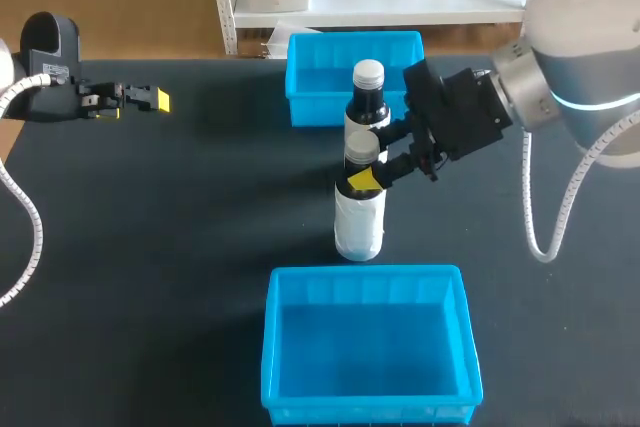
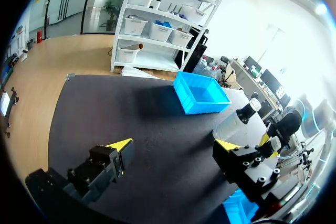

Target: Pick up the bottle, and place it in the far bin if it is heavy, or in the near bin if it is light.

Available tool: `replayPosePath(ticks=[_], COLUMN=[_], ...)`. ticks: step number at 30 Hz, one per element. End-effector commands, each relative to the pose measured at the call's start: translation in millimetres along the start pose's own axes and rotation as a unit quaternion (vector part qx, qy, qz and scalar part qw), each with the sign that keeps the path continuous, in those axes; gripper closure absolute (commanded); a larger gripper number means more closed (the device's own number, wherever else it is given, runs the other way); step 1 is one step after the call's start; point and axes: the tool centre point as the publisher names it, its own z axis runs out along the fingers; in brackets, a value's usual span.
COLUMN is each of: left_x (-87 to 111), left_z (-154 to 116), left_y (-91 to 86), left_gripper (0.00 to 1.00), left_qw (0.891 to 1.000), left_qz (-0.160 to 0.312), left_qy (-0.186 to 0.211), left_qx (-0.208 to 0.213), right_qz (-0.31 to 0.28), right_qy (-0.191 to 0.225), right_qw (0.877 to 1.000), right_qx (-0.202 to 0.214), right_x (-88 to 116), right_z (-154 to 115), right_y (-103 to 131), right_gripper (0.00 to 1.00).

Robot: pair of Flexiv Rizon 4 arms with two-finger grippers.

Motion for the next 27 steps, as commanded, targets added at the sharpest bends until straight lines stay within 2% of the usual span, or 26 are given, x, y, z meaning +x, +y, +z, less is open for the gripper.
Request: replayPosePath(ticks=[1, 10, 27], left_x=[0.0, 0.0, 0.0], left_z=[0, 0, 0], left_y=[0.0, 0.0, 0.0], left_gripper=[0.00, 0.00, 0.00], left_qw=[1.000, 1.000, 1.000], left_qz=[0.000, 0.000, 0.000], left_qy=[0.000, 0.000, 0.000], left_qx=[0.000, 0.000, 0.000], right_qz=[0.000, -0.006, -0.009], right_qy=[-0.001, 0.000, 0.004], right_qw=[1.000, 1.000, 1.000], right_qx=[0.000, 0.006, 0.027], right_x=[1, -5, -26], right_z=[0, -5, -39], right_y=[2, 3, 7], right_gripper=[1.00, 1.00, 1.00])
